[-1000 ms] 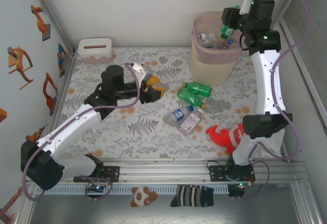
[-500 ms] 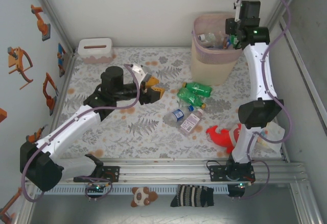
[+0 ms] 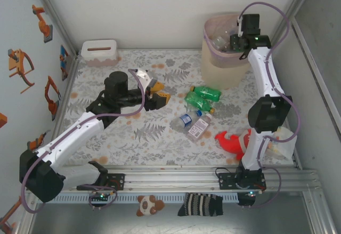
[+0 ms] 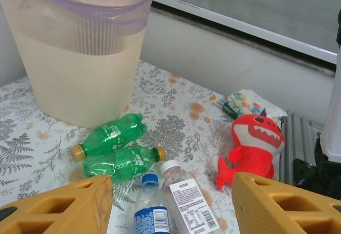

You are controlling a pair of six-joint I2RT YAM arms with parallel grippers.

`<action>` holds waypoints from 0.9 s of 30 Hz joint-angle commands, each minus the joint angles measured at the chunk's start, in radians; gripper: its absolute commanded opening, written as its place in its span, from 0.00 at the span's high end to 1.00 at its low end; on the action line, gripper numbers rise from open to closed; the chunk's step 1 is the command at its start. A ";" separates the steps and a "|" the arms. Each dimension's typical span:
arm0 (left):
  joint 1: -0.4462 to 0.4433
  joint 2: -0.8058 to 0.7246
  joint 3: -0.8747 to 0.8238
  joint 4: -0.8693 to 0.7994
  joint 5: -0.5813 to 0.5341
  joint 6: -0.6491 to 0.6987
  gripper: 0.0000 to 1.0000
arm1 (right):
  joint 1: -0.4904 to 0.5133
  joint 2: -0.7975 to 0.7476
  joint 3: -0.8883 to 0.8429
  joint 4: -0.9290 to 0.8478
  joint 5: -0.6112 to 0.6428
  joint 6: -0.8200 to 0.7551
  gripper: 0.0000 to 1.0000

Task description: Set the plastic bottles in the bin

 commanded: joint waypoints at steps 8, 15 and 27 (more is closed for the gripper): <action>0.006 -0.012 -0.020 0.039 0.005 0.001 0.40 | -0.042 -0.013 -0.161 0.113 -0.111 0.130 0.43; 0.006 -0.009 -0.026 0.051 0.005 -0.007 0.40 | -0.081 -0.055 -0.167 0.141 -0.302 0.252 0.35; 0.006 -0.011 -0.035 0.063 0.005 -0.014 0.40 | -0.087 -0.193 -0.132 0.127 -0.370 0.277 0.20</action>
